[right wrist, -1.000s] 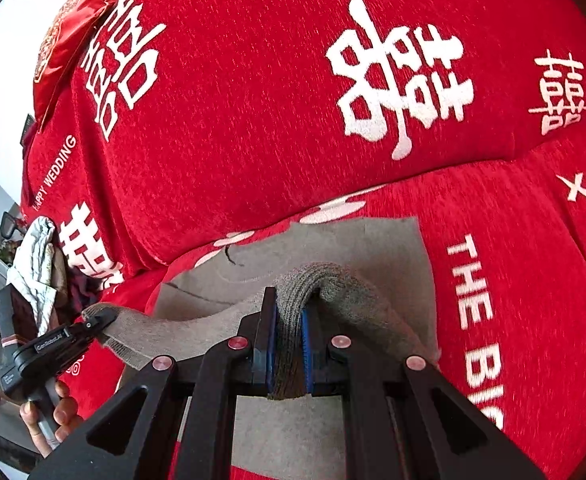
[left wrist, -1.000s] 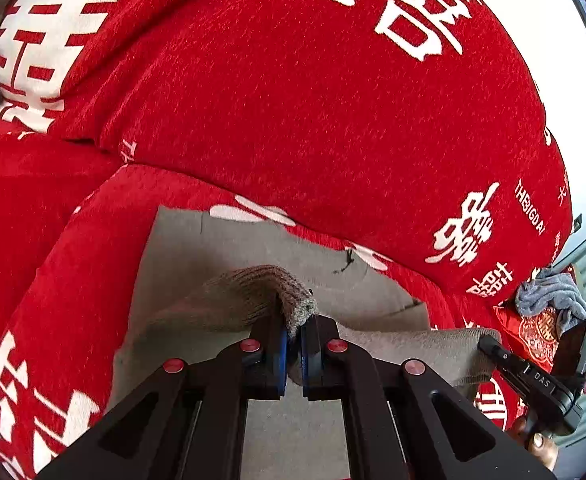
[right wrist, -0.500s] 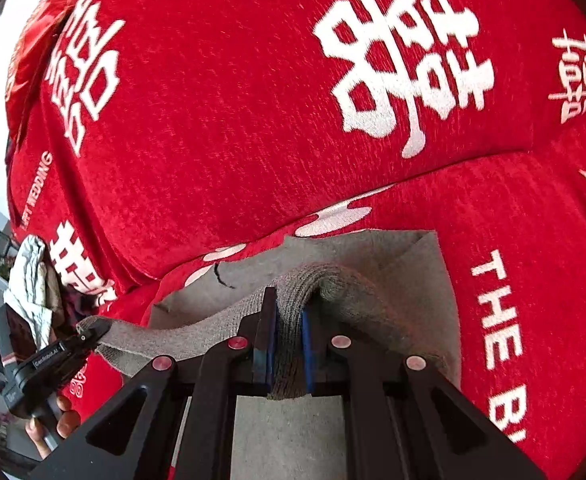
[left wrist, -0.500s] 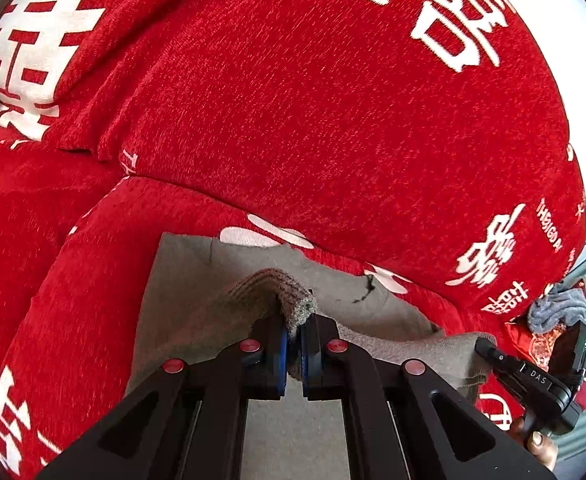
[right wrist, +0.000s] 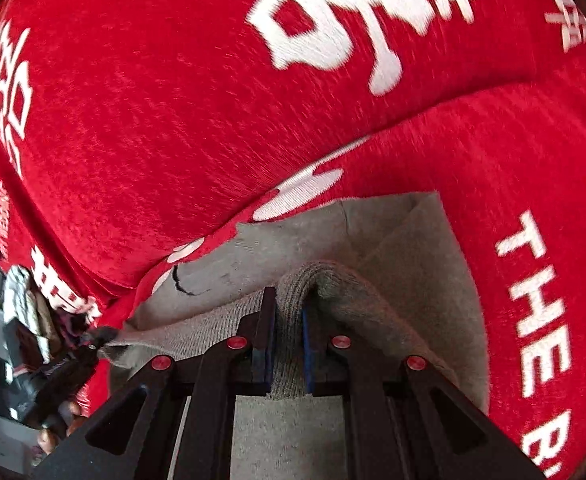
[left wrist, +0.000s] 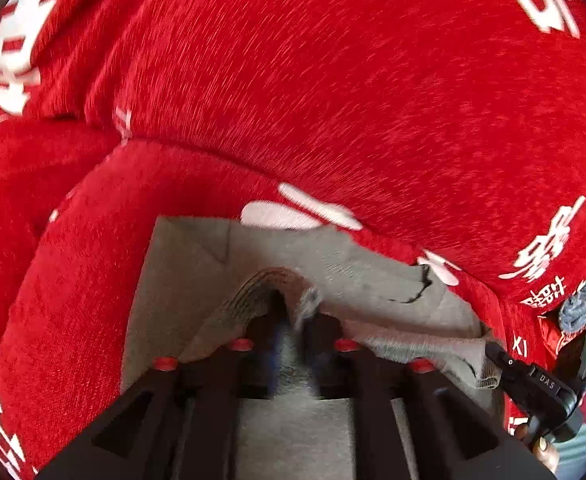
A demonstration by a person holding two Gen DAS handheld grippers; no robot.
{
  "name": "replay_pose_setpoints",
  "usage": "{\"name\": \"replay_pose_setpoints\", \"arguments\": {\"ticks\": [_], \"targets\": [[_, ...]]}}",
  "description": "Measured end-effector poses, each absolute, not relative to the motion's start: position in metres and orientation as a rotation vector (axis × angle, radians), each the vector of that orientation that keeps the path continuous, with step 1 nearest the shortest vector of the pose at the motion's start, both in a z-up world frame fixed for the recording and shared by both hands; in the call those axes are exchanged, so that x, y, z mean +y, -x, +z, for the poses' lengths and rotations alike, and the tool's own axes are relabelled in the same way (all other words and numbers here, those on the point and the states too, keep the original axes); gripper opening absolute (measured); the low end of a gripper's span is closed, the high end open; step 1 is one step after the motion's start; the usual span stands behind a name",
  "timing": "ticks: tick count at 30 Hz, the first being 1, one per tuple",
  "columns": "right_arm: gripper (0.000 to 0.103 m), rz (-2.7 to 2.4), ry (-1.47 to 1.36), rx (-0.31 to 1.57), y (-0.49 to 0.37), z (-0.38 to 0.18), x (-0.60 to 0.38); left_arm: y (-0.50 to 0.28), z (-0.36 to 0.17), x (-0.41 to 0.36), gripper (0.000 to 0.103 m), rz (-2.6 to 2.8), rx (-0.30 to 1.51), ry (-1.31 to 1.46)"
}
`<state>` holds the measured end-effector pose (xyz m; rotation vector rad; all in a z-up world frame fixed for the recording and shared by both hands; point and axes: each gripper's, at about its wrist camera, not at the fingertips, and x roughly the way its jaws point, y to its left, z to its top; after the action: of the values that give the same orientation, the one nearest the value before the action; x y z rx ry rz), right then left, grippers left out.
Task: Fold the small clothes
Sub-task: 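Lower the fold onto the sweater and open both grippers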
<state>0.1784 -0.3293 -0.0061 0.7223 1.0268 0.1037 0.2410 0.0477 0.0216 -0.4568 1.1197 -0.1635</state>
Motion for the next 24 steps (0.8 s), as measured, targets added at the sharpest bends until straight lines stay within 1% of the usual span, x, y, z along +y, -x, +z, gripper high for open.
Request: {"name": "replay_pose_setpoints", "arguments": {"ticks": [1, 2, 3, 4, 5, 7, 9, 12, 15, 19, 21, 24], "targets": [[0.017, 0.104, -0.748, 1.037, -0.179, -0.010, -0.332, -0.242, 0.020, 0.052, 0.075, -0.138, 1.115, 0.476], [0.019, 0.110, -0.772, 1.043, -0.180, -0.013, -0.334, -0.240, 0.021, 0.061, 0.094, -0.083, 1.075, 0.509], [0.023, 0.114, -0.793, 1.041, -0.180, -0.015, -0.337, -0.238, 0.023, 0.069, 0.095, -0.051, 1.044, 0.538], [0.032, 0.118, -0.807, 1.032, -0.179, -0.015, -0.339, -0.239, 0.023, 0.078, 0.095, -0.047, 1.042, 0.588], [0.036, 0.127, -0.823, 1.017, -0.177, -0.014, -0.342, -0.241, 0.021, 0.085, 0.095, -0.067, 1.060, 0.638], [0.051, 0.132, -0.844, 0.970, -0.172, -0.005, -0.349, -0.237, 0.023, 0.099, 0.094, -0.095, 1.059, 0.724], [0.061, 0.104, -0.826, 0.918, -0.163, 0.008, -0.353, -0.229, 0.032, 0.103, 0.095, -0.116, 1.030, 0.696], [0.062, 0.097, -0.645, 0.865, -0.153, 0.032, -0.342, -0.211, 0.050, 0.090, 0.094, -0.167, 0.979, 0.555], [0.062, 0.141, -0.480, 0.911, -0.158, 0.039, -0.318, -0.204, 0.055, 0.052, 0.095, -0.258, 0.996, 0.407], [0.062, 0.160, -0.226, 0.977, -0.174, 0.032, -0.275, -0.211, 0.044, 0.008, 0.095, -0.274, 1.025, 0.233], [0.062, 0.153, -0.181, 0.999, -0.184, 0.024, -0.270, -0.223, 0.032, 0.002, 0.095, -0.250, 1.047, 0.205], [0.062, 0.107, -0.184, 1.035, -0.195, 0.010, -0.288, -0.239, 0.013, 0.015, 0.095, -0.201, 1.094, 0.244]]}}
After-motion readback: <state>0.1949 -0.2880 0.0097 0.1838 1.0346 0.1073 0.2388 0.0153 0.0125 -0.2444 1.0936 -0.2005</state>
